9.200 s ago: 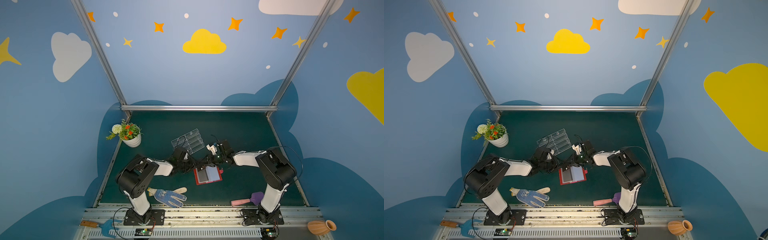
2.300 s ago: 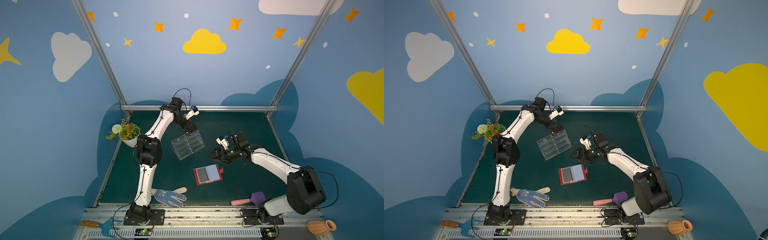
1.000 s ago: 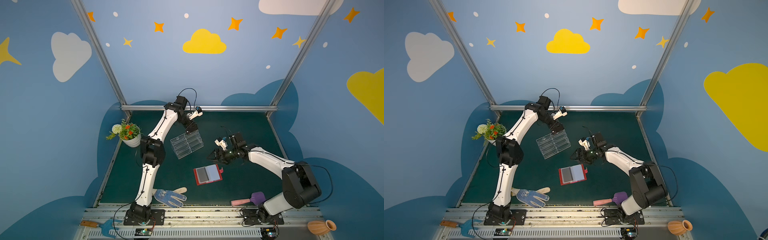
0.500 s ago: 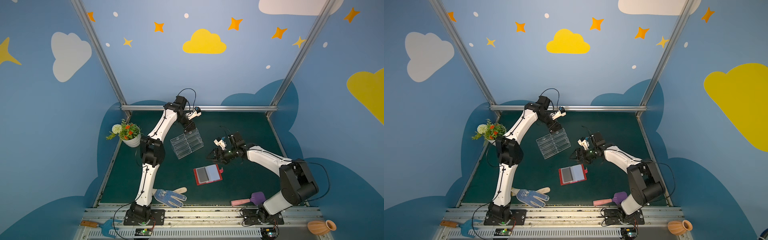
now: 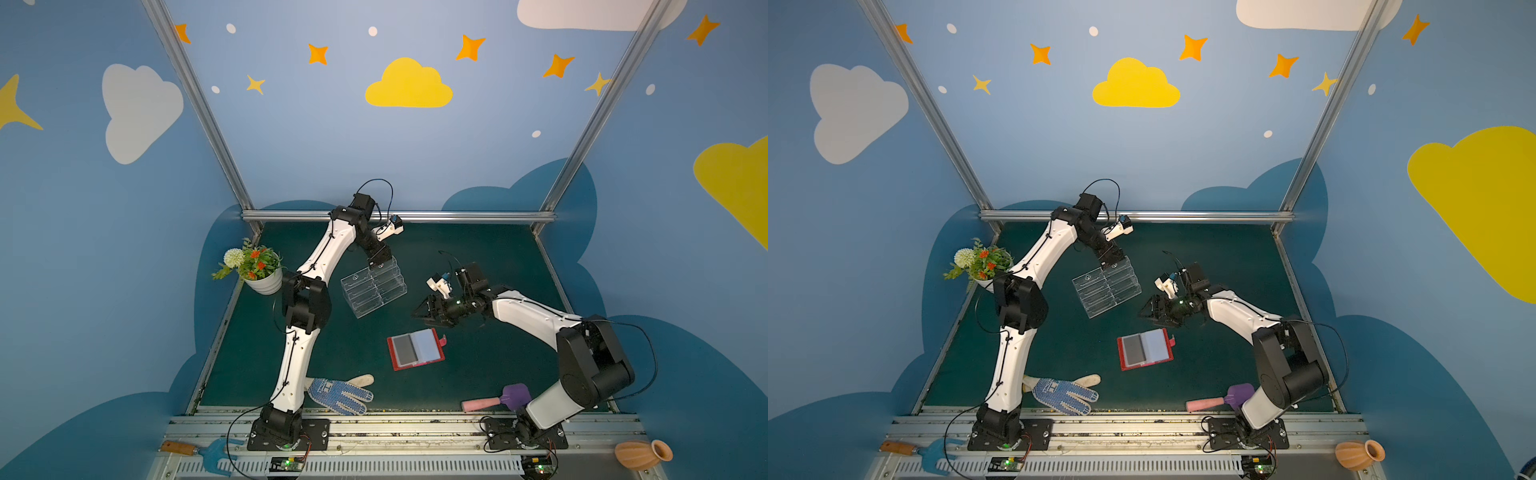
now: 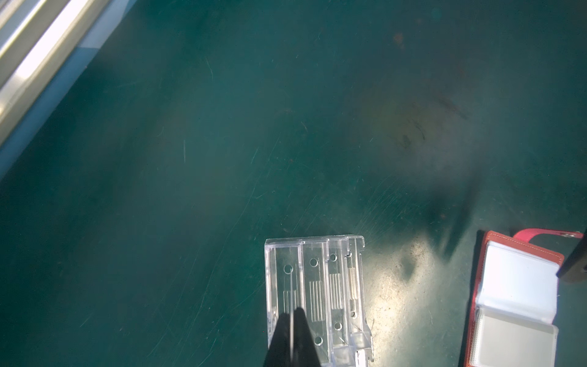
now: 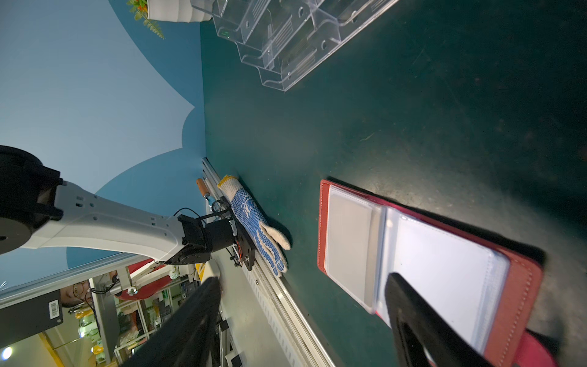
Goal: Take the credit cards out of the card holder
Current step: Place the credit card in the storage box.
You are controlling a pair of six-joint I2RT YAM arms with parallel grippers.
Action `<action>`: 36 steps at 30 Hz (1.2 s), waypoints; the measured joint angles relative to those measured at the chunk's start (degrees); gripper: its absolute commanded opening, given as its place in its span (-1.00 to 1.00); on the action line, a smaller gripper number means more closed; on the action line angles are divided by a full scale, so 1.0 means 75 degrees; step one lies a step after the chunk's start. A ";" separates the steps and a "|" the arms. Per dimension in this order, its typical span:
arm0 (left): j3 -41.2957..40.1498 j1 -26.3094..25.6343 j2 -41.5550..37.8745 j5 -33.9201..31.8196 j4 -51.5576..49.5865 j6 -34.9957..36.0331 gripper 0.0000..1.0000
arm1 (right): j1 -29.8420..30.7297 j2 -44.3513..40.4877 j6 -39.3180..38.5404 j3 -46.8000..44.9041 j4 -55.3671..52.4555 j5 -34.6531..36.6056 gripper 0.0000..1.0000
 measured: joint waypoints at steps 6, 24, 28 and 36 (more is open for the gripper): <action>-0.0017 -0.0003 0.0087 -0.0020 0.0038 0.0000 -0.93 | 0.0000 0.0000 -0.0020 0.0003 0.0000 -0.0003 0.59; -0.0297 -0.0096 0.0114 -0.0149 0.0294 0.0009 -0.56 | 0.0000 0.0000 -0.0026 0.0003 0.0000 -0.0006 0.58; -0.0367 -0.0108 0.0114 -0.0224 0.0312 0.0003 -0.35 | 0.0000 0.0000 -0.0026 0.0003 0.0000 -0.0006 0.59; -0.0358 -0.0108 0.0114 -0.0603 0.0484 -0.0184 0.13 | 0.0000 0.0000 -0.0017 0.0003 0.0003 -0.0003 0.59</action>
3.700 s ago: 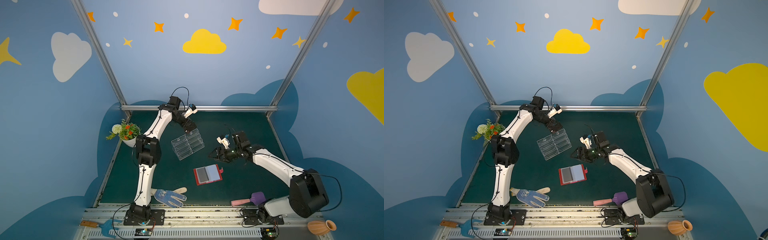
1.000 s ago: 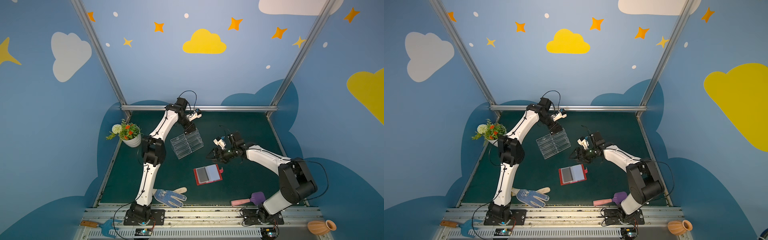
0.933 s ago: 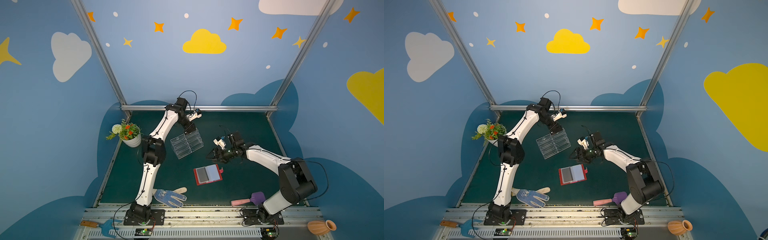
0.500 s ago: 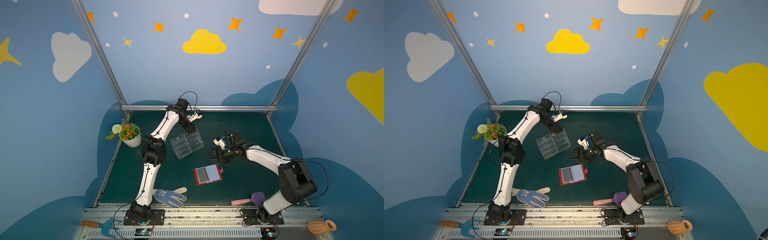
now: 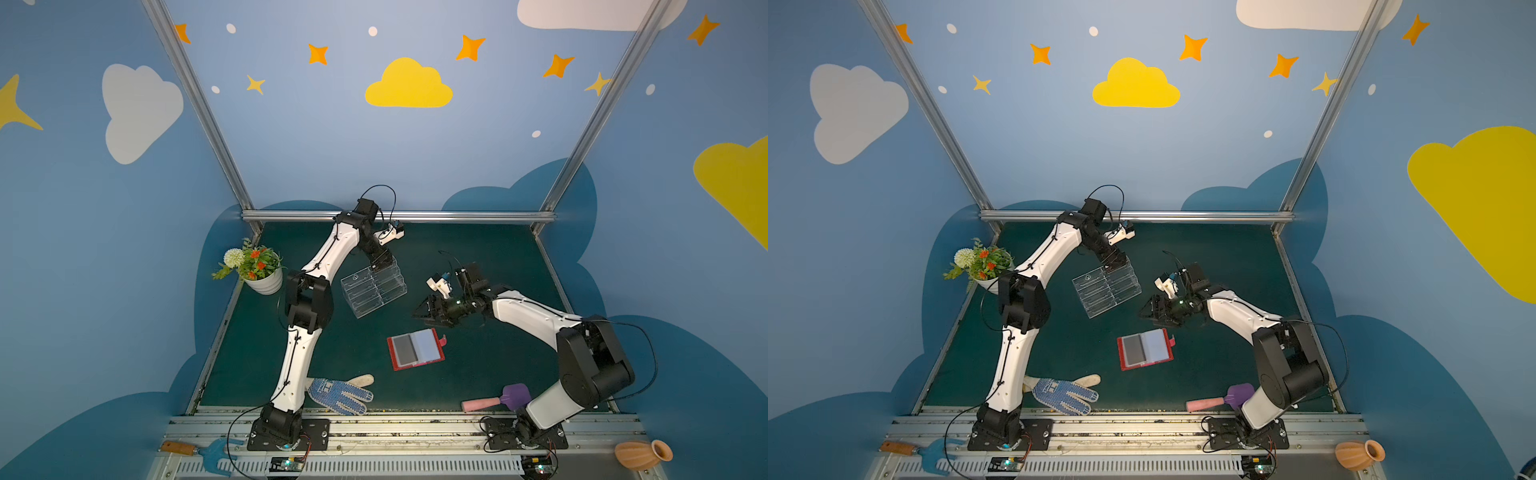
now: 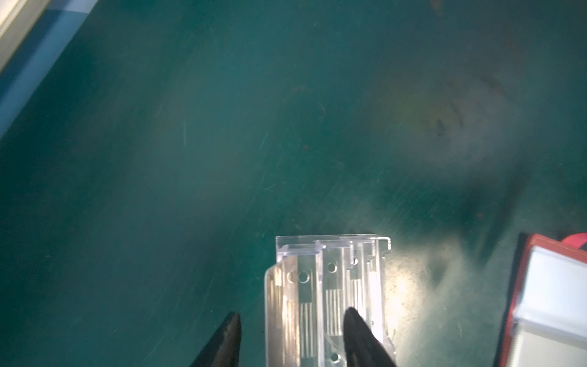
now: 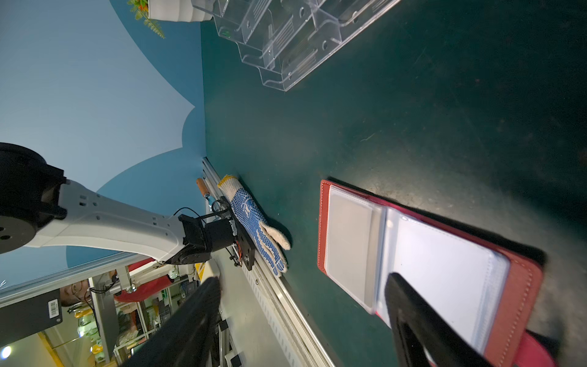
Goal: Take the credit cards out of the card holder
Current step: Place the credit card in the storage box.
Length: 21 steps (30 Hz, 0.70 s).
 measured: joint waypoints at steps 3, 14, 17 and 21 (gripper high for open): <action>0.0000 0.0000 0.0000 -0.0251 0.0082 -0.0146 0.22 | 0.0000 0.0000 0.0009 0.0000 0.0003 -0.0003 0.59; -0.0294 0.0038 -0.0323 -0.0968 0.0729 -0.0705 0.48 | 0.0000 -0.0023 0.0029 0.0000 0.0000 0.0003 0.58; -0.0501 0.0052 -0.0629 -0.1096 0.0921 -0.0781 0.49 | 0.0000 -0.0102 0.0038 -0.0003 0.0000 0.0006 0.58; -0.0831 0.0067 -0.1107 -0.1256 0.1174 -0.0889 0.49 | 0.0003 -0.0306 0.0052 -0.0015 0.0003 0.0017 0.58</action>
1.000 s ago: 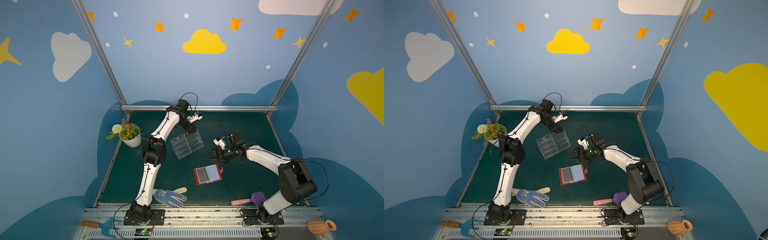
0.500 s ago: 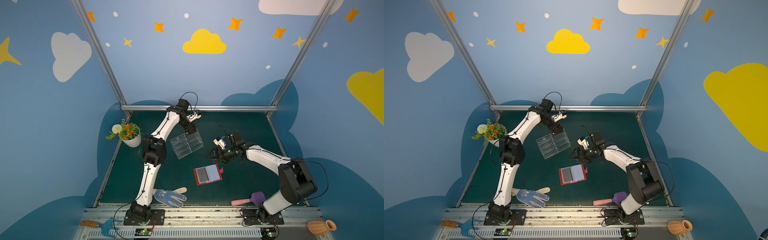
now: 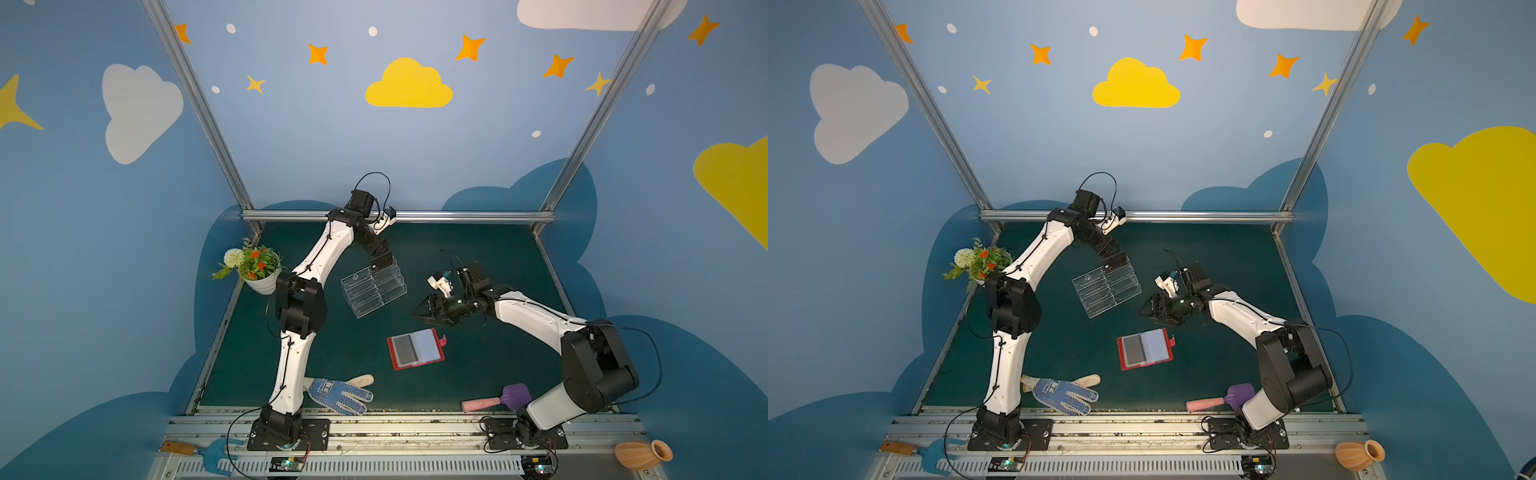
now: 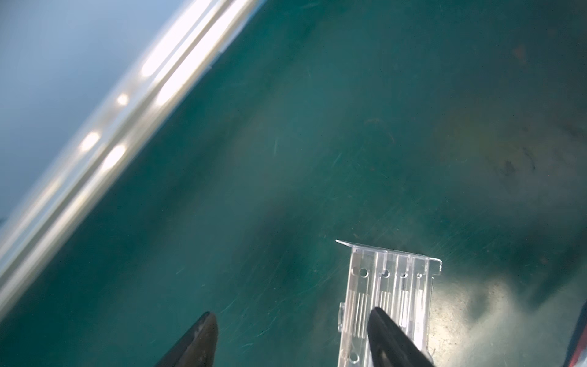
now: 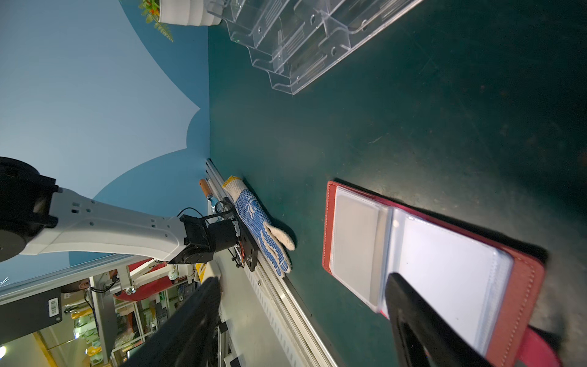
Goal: Take the credit cards out of the card holder
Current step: Place the credit card in the storage box, then pick up the card holder from the center of the table.
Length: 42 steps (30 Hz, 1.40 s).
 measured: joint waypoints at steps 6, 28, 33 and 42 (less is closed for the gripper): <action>-0.1716 0.0035 -0.1600 0.0117 0.1154 -0.1072 0.60 | 0.0000 -0.0472 0.0000 -0.0015 -0.0125 0.0219 0.60; -1.3239 -0.2541 -0.9643 0.0318 0.4677 -1.0864 0.51 | 0.1696 -0.1253 0.0210 -0.0740 -0.1192 0.2605 -0.27; -1.3732 -0.2888 -0.9063 0.0353 0.5863 -1.2135 0.42 | 0.1766 -0.0673 0.0265 -0.0903 -0.1023 0.3110 -0.54; -1.3907 -0.2990 -0.7627 0.0533 0.7411 -1.3187 0.16 | 0.1676 0.0044 0.0326 -0.1058 -0.0659 0.3622 -0.69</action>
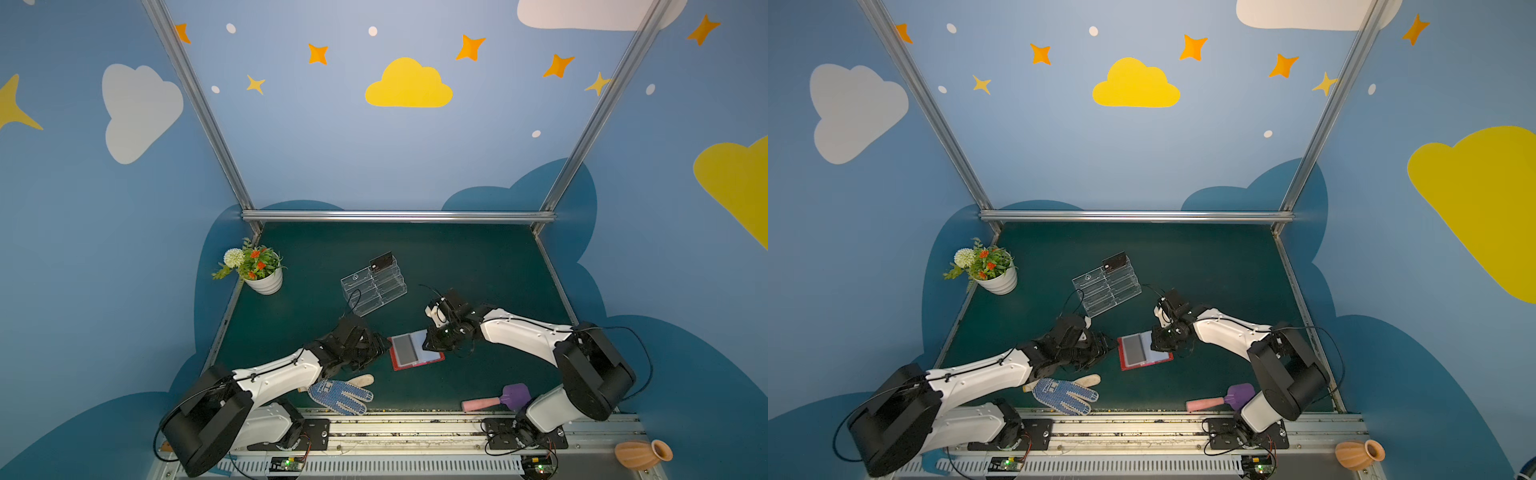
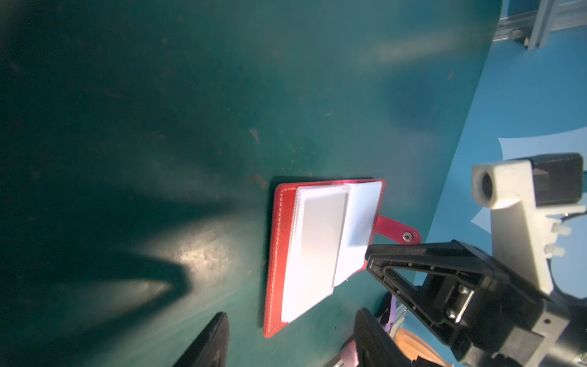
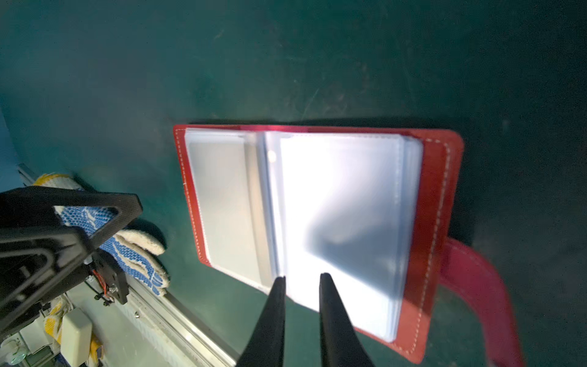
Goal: Take the credit cards out of the card holder
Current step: Pick up the card holder from the center of the table.
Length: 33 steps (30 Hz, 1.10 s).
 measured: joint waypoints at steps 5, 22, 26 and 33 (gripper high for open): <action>-0.0064 -0.0017 0.0612 0.0117 0.0670 -0.0286 0.06 | -0.0085 0.0187 0.0026 -0.0184 0.0152 0.0079 -0.71; -0.0495 -0.0184 0.2320 0.0664 0.4051 -0.0466 -0.25 | -0.0189 0.0184 0.0289 -0.0586 0.1090 -0.0221 -0.74; -0.0638 -0.0297 0.2585 0.0679 0.4759 -0.0542 -0.27 | -0.0198 0.0184 0.0312 -0.0609 0.1160 -0.0262 -0.74; -0.0947 -0.0431 0.2390 0.0452 0.5295 -0.0659 -0.24 | -0.0221 0.0187 0.0312 -0.0618 0.1169 -0.0294 -0.74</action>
